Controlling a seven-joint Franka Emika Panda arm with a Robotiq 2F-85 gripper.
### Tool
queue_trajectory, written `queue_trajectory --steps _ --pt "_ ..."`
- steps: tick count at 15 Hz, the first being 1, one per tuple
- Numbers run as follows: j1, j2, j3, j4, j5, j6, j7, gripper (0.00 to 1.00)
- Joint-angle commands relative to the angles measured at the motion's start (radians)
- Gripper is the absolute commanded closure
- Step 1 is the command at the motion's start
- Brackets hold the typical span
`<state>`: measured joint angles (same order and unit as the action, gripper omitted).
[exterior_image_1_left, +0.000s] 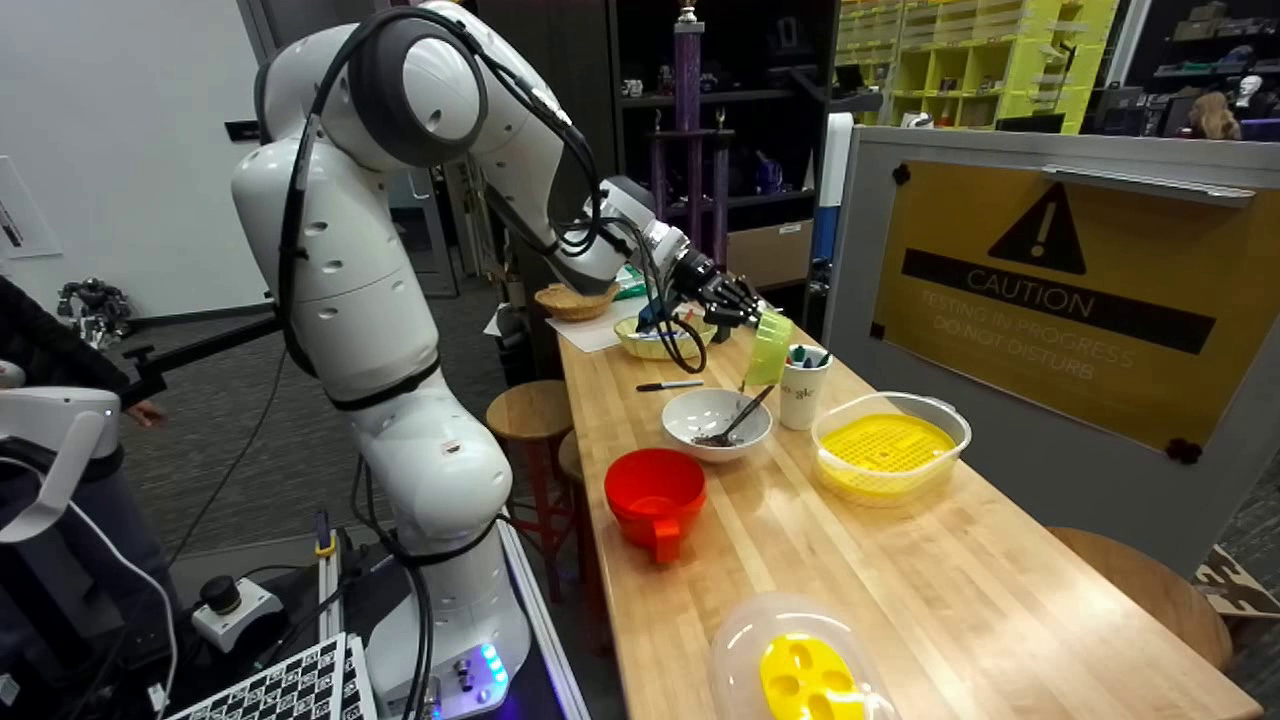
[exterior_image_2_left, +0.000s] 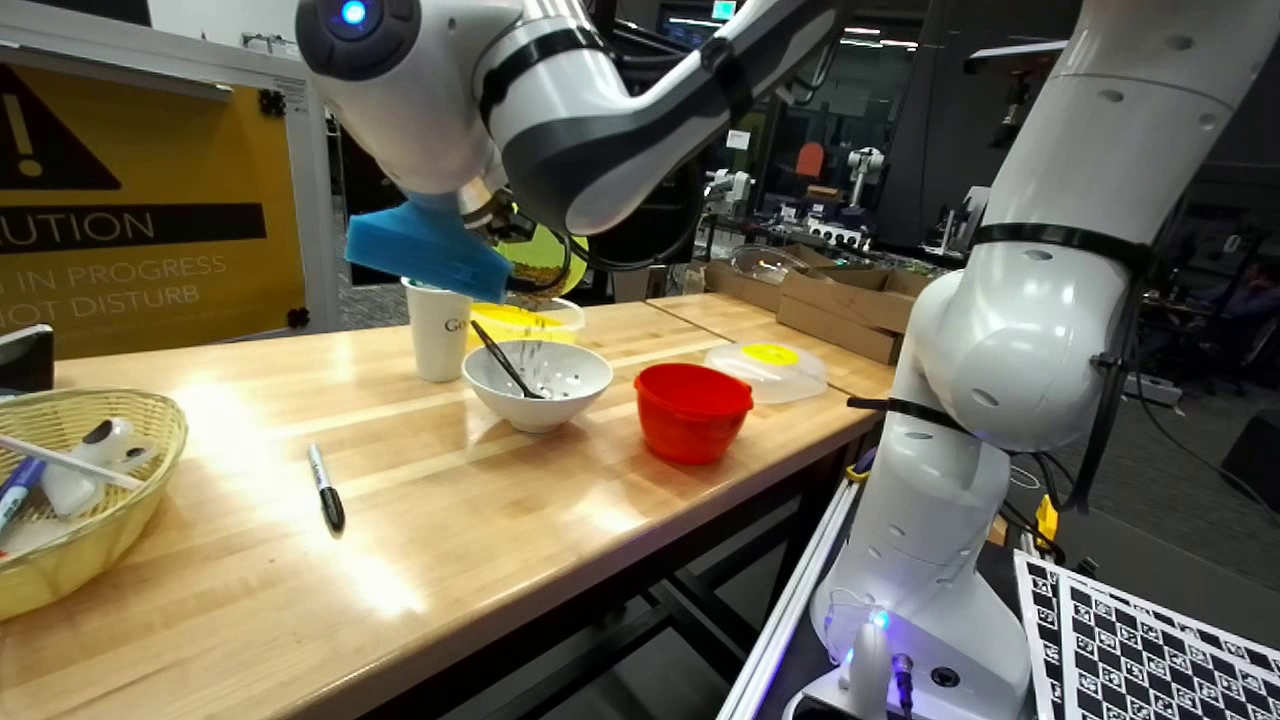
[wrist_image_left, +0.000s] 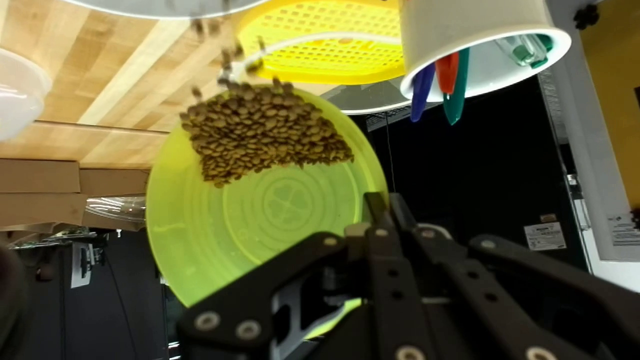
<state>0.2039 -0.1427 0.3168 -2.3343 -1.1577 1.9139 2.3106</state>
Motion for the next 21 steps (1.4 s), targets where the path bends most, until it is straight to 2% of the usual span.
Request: queue_trajectory --steps 1,21 --pt "0.023 0.018 -0.005 0.017 -0.031 -0.044 0.035 0.99" --pt "0.066 0.081 0.004 0.034 -0.096 -0.199 0.150 0.99"
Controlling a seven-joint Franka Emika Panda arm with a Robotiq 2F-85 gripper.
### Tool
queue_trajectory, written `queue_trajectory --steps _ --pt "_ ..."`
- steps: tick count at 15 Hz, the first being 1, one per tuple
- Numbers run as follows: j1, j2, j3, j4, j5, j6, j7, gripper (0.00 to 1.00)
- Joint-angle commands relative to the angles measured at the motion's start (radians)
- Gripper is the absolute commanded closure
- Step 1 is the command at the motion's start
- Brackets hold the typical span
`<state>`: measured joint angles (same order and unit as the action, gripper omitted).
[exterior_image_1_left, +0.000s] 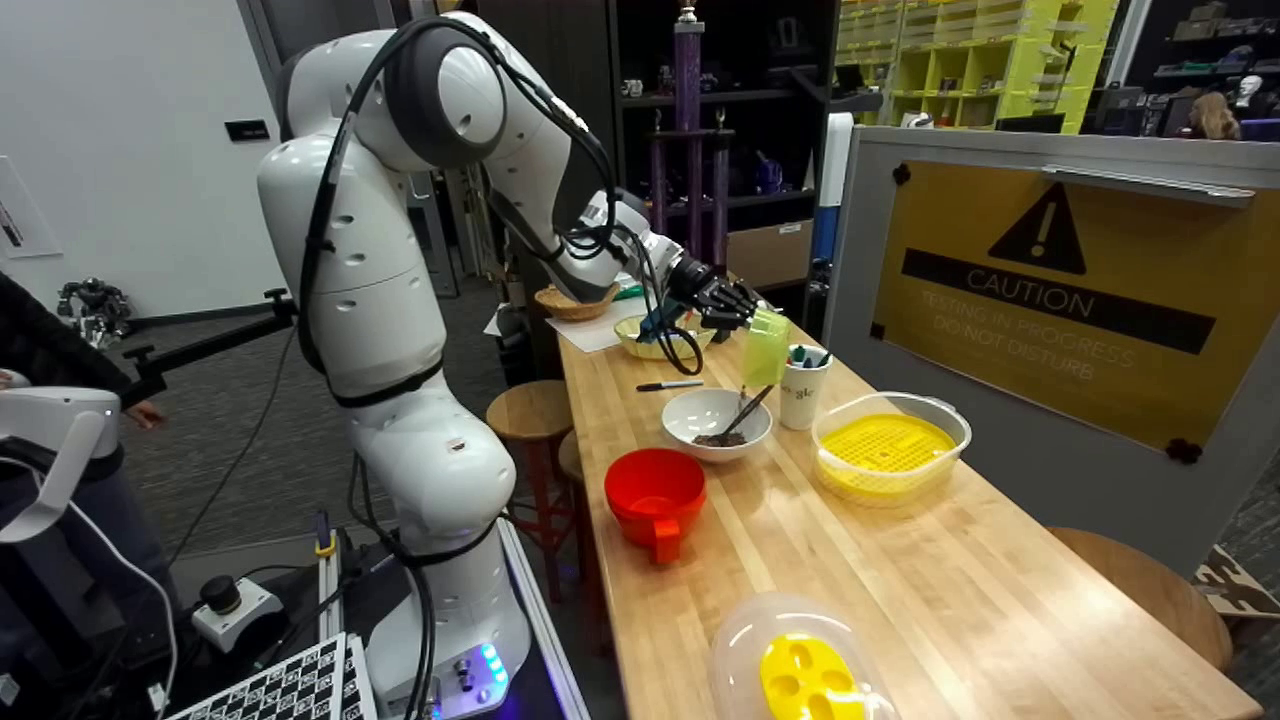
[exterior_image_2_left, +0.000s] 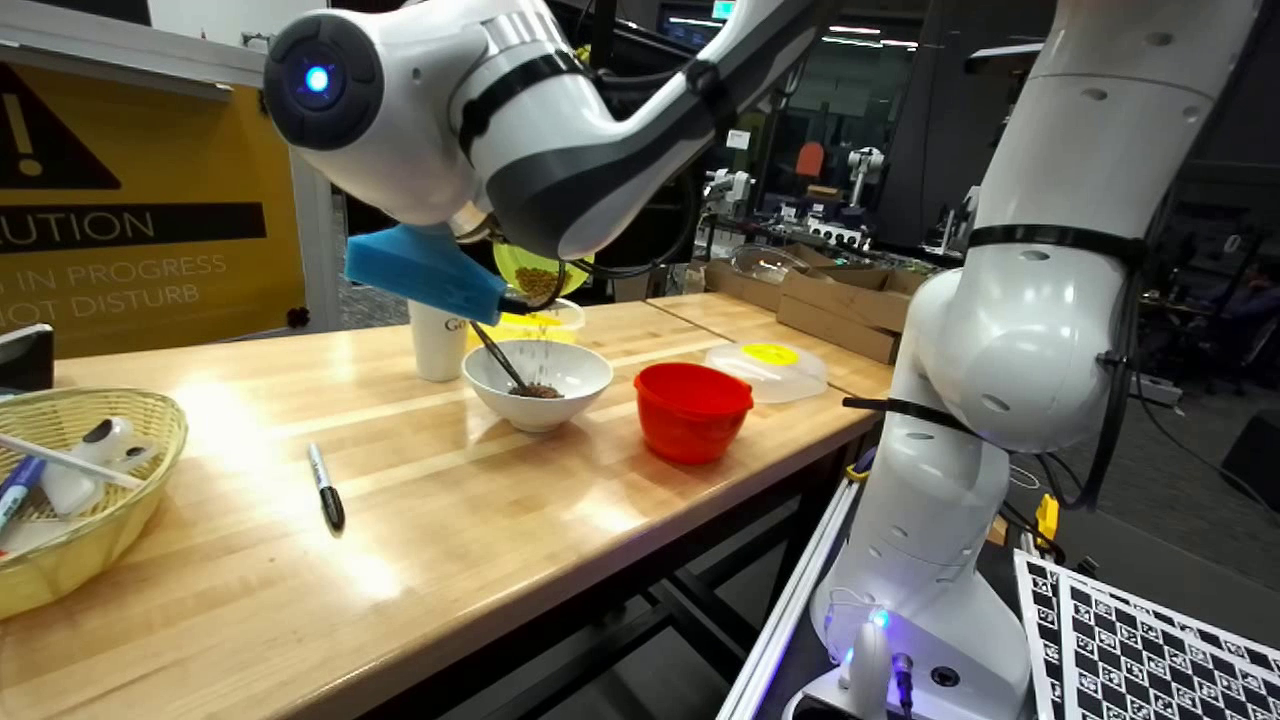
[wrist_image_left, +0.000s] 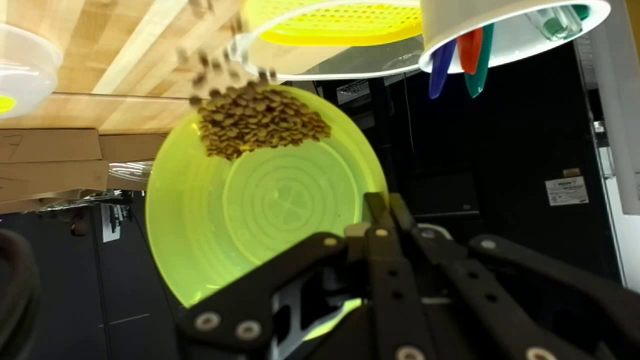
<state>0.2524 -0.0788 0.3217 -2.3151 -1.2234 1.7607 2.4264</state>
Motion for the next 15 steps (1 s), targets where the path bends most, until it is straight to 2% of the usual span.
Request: queue_trajectory --steps 1,15 --pt "0.018 0.022 -0.001 0.015 -0.037 -0.052 0.041 0.99" --pt "0.066 0.074 0.022 0.020 -0.076 -0.201 0.128 0.99"
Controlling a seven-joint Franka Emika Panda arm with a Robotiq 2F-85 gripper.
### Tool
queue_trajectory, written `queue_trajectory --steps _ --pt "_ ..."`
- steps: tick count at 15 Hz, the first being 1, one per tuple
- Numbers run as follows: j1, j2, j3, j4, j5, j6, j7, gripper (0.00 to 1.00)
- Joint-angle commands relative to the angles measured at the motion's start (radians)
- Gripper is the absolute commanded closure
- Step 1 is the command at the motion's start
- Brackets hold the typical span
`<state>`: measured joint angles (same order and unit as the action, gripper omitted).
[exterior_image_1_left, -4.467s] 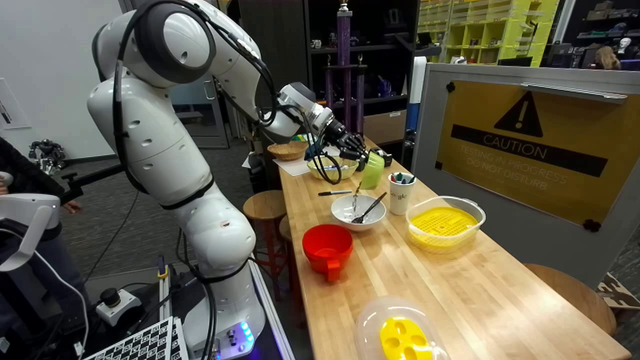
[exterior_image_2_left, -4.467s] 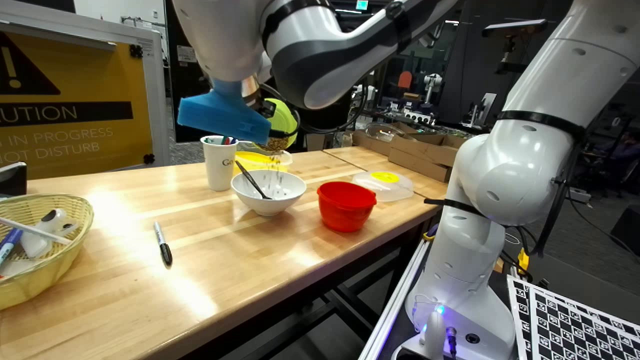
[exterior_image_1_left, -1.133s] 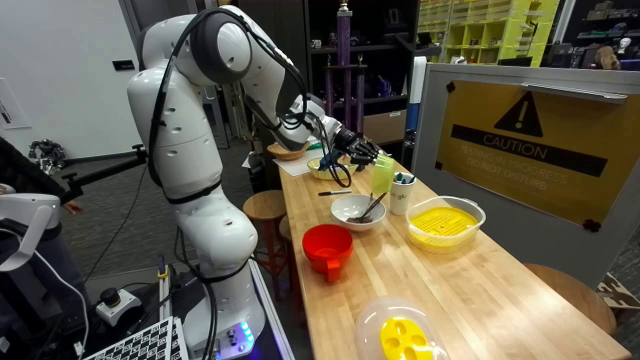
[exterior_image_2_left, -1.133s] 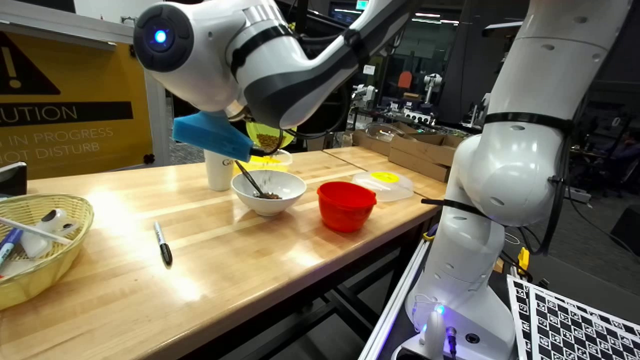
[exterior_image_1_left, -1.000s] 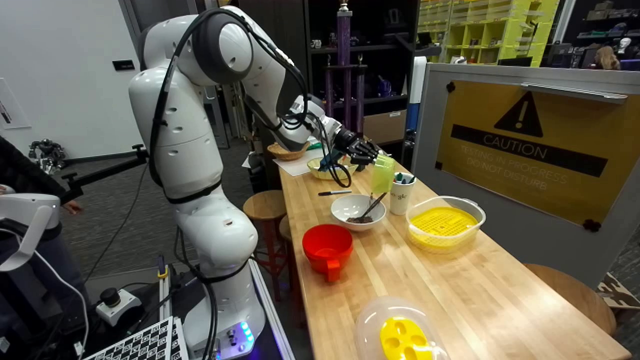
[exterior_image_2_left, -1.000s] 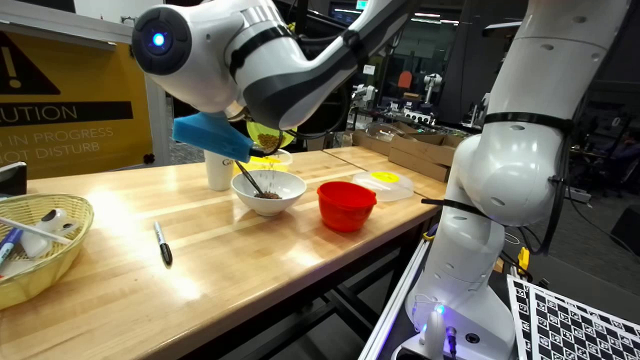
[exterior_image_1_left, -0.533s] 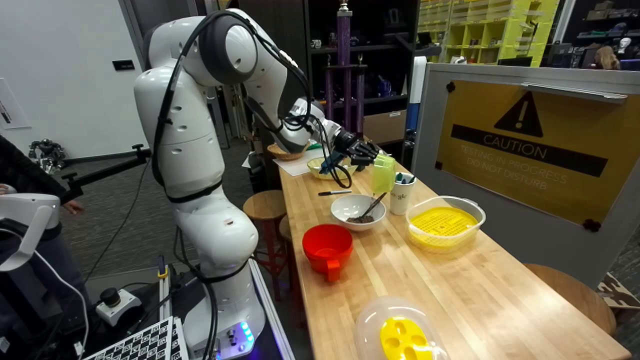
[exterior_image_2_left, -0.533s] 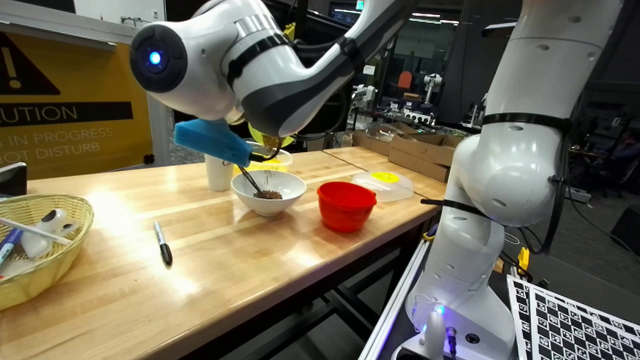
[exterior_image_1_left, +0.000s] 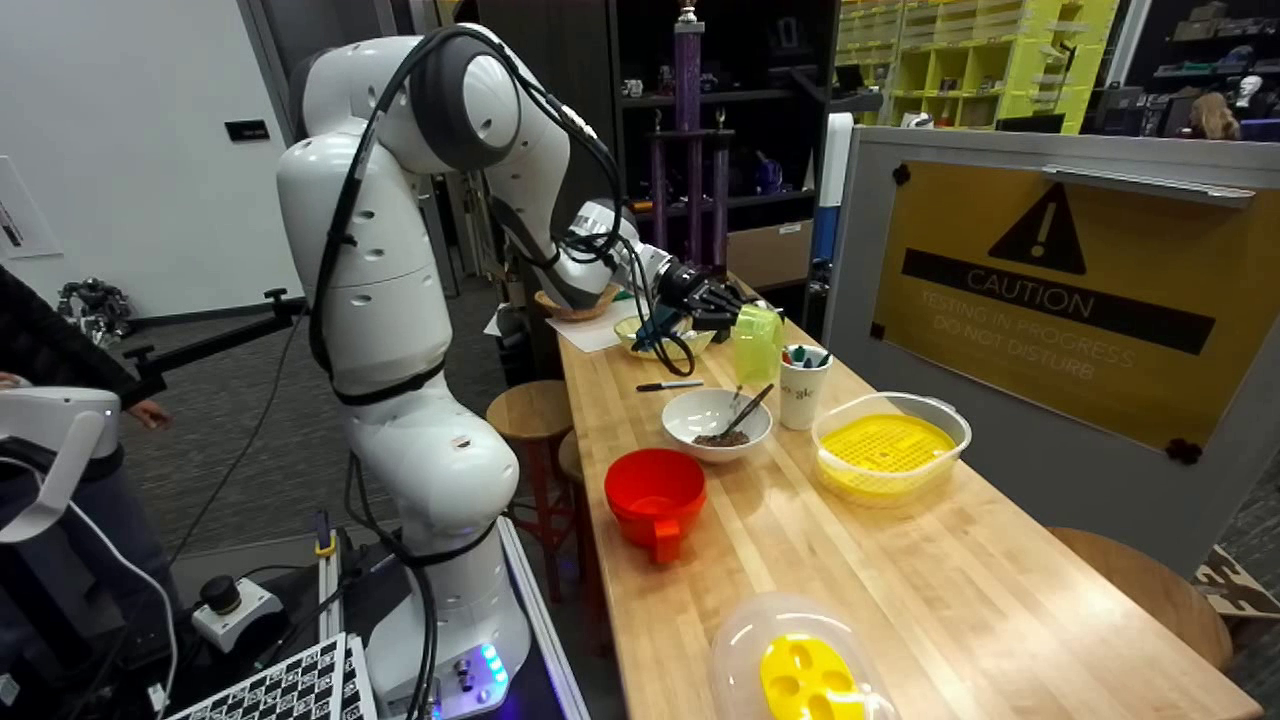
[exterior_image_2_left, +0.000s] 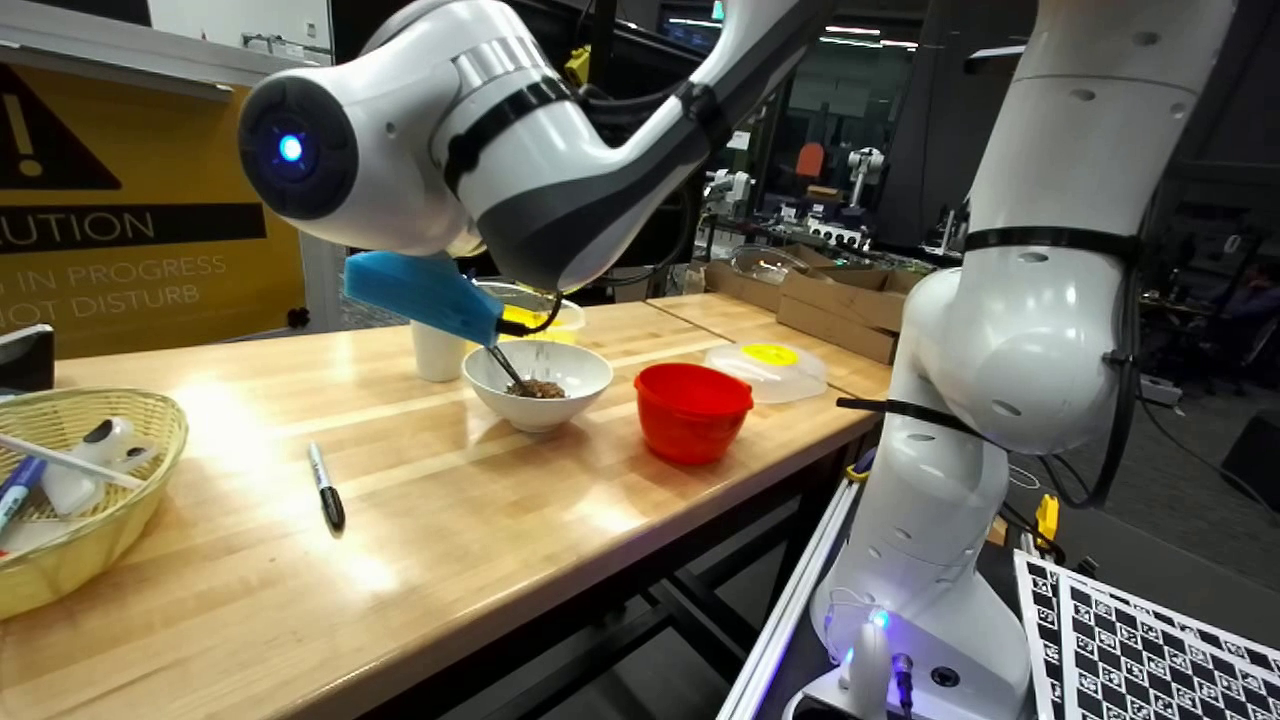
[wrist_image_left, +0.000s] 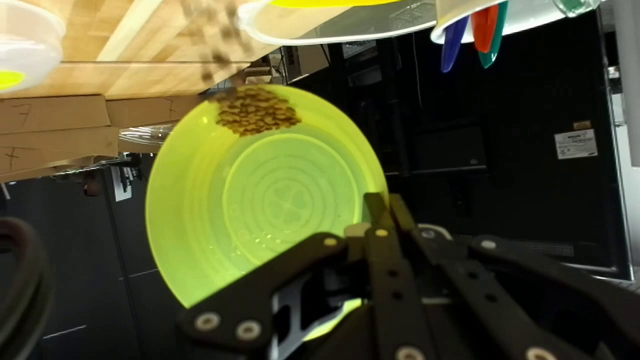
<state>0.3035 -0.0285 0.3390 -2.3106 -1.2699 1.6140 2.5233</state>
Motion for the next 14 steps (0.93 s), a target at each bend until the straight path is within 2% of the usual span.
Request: queue_trajectory --steps 1,9,14 --pt "0.016 0.030 0.005 0.017 -0.032 -0.065 0.036 0.99" --pt "0.030 0.086 0.011 0.038 -0.078 -0.157 0.102 0.99" --pt "0.044 0.082 0.017 0.075 -0.095 -0.206 0.077 0.99"
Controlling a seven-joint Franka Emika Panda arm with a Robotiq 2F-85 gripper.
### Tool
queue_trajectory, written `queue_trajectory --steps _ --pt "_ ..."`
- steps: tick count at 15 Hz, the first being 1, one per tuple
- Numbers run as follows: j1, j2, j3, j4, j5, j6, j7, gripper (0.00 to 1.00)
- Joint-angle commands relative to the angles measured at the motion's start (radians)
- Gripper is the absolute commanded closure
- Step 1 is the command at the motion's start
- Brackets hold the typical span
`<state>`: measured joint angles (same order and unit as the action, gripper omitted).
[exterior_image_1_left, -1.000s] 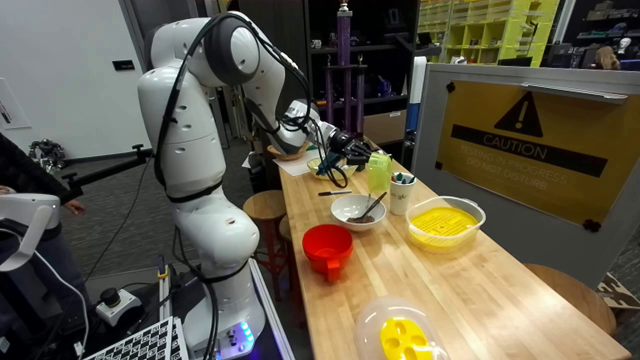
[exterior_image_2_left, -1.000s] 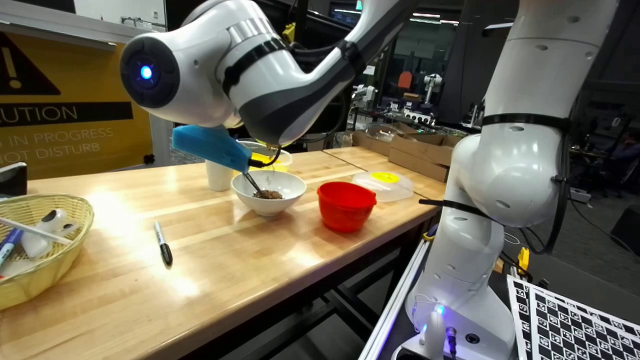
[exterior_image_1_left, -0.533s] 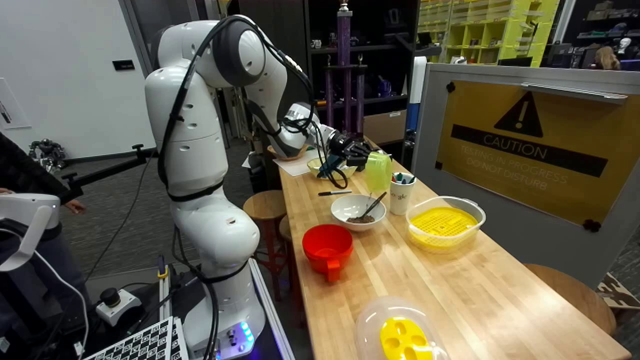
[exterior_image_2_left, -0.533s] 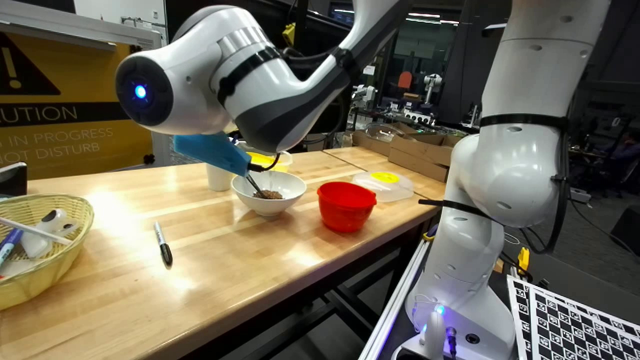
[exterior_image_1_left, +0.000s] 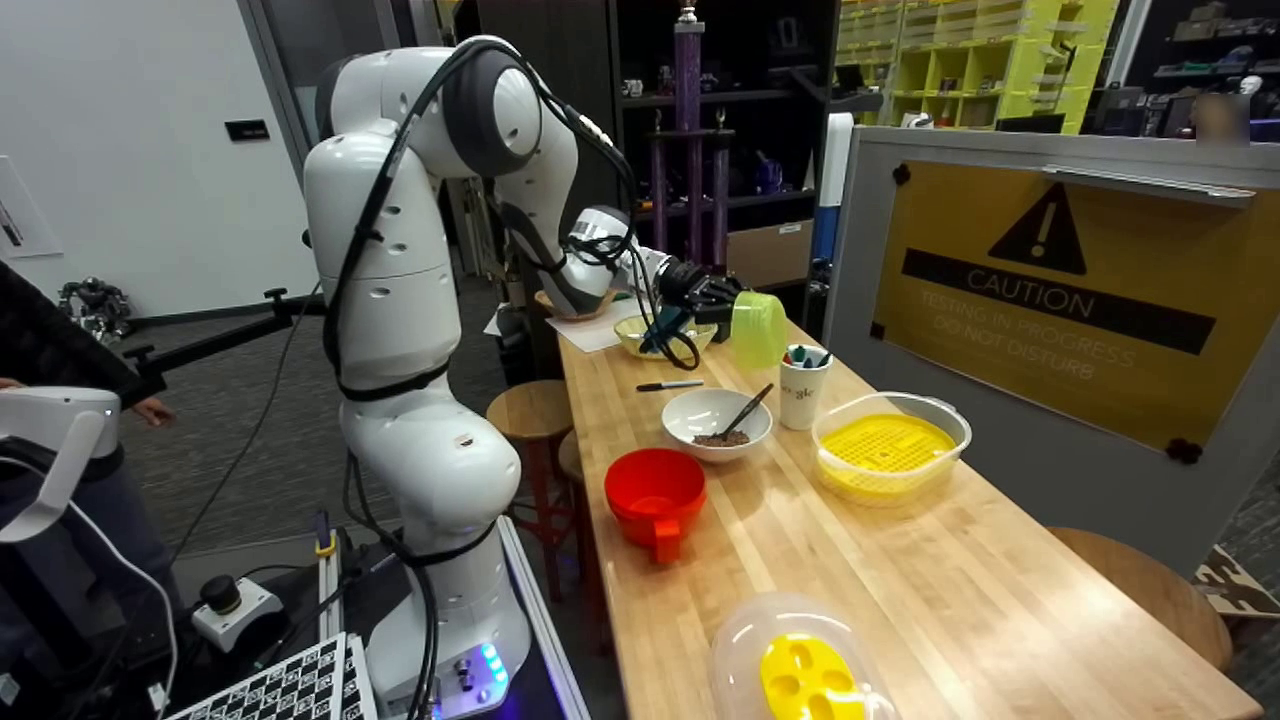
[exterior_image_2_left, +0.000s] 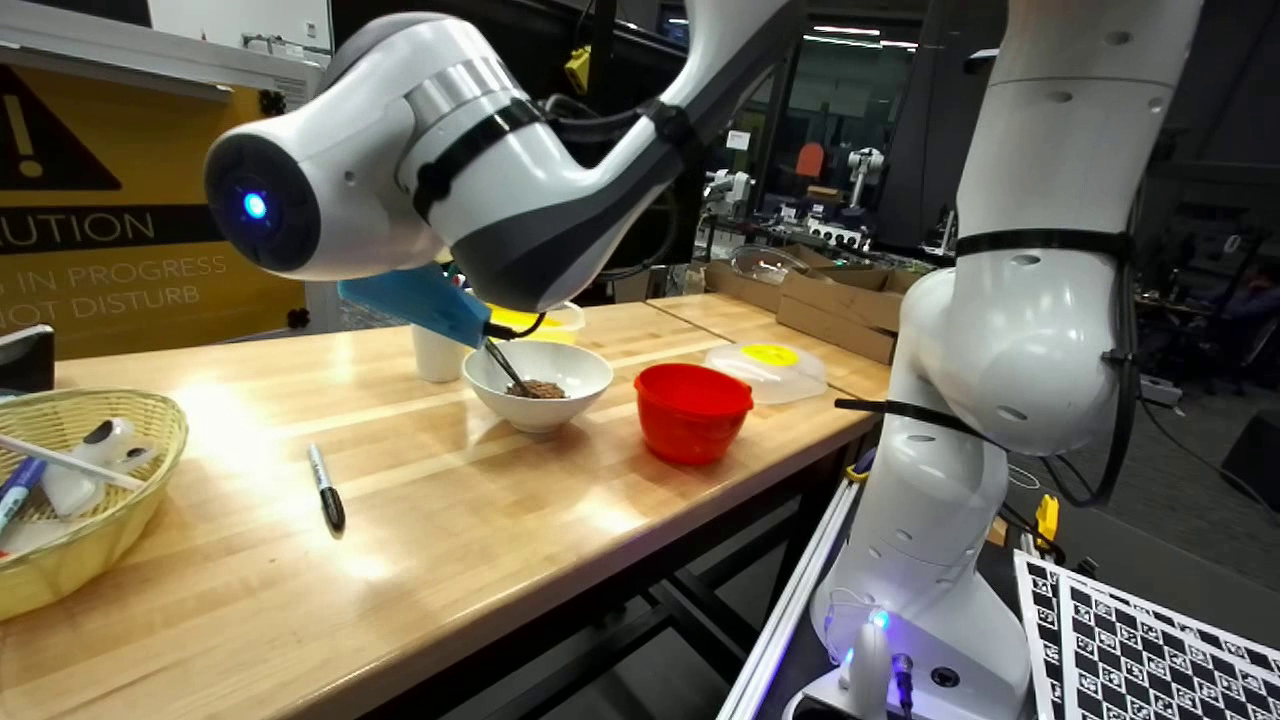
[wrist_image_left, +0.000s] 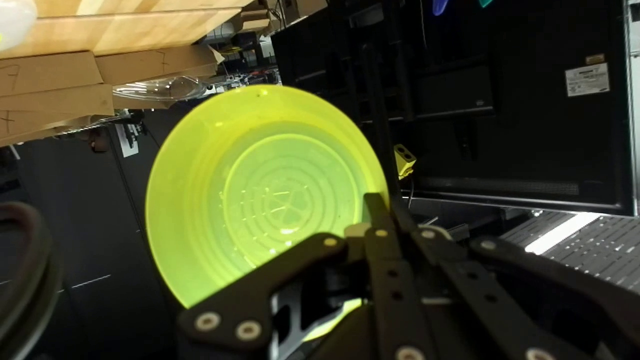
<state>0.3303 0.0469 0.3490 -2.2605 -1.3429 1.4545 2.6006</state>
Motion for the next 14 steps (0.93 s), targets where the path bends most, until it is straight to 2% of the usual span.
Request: queue_trajectory --steps 1,4,14 --pt "0.020 0.005 0.009 0.027 -0.026 -0.054 0.000 0.99" --pt "0.026 0.017 0.014 0.007 -0.010 -0.037 -0.001 0.99" --pt "-0.006 -0.088 -0.009 -0.068 0.138 0.263 -0.304 0.99"
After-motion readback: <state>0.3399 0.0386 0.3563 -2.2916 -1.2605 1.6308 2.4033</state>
